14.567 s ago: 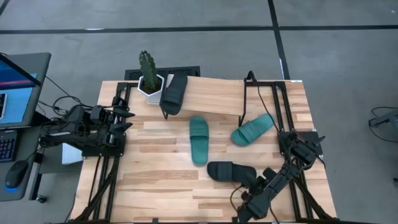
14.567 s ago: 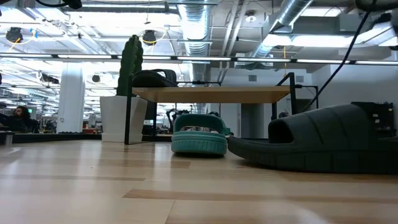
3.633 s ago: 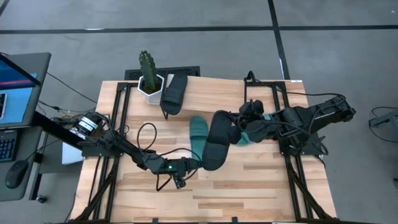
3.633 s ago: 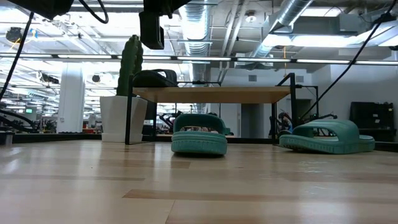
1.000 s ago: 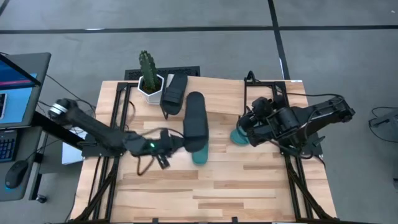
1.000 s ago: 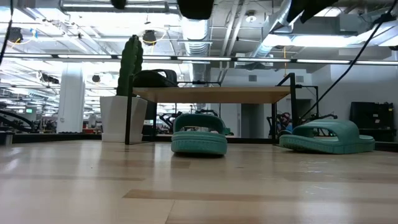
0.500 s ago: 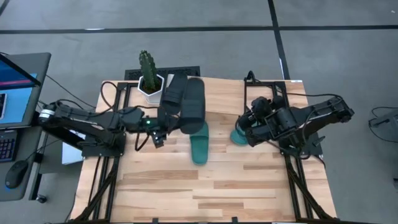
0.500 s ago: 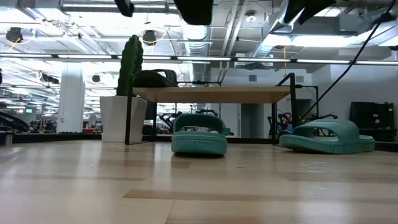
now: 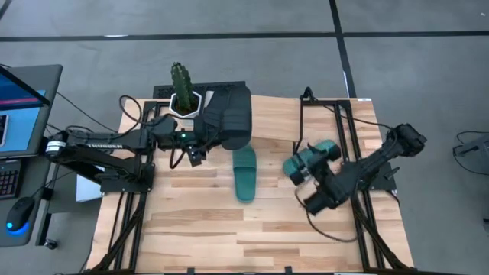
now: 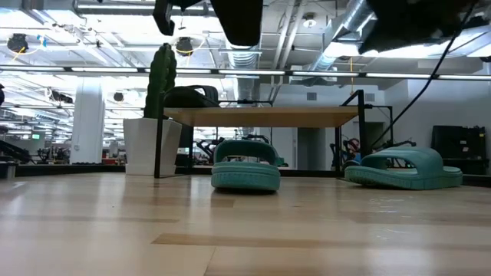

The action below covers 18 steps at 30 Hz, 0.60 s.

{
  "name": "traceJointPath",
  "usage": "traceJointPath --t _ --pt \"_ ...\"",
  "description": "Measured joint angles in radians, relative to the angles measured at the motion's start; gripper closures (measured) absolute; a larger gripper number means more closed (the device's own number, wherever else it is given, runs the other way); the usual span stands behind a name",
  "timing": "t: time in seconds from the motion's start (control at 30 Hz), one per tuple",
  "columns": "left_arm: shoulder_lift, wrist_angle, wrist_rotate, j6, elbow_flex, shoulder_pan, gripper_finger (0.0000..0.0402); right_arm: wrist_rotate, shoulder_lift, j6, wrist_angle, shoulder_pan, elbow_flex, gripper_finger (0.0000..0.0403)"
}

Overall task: Pick and place slides into the shelf
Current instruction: Put the black slides on the shelf

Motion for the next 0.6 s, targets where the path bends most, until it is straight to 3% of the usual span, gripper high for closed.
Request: traceJointPath --t 0.23,0.43,0.6 --pt "0.0 0.0 0.103 -0.106 0.0 0.078 0.0365 0.1 -0.004 0.218 0.064 0.131 -0.204 0.0194" --pt "0.024 0.005 0.154 -0.168 0.0 0.11 0.0365 0.121 -0.004 0.136 0.187 0.165 -0.246 0.0194" --pt "0.097 0.052 0.121 -0.139 0.0 0.112 0.0365 0.118 -0.004 0.013 0.269 0.162 -0.246 0.0194"
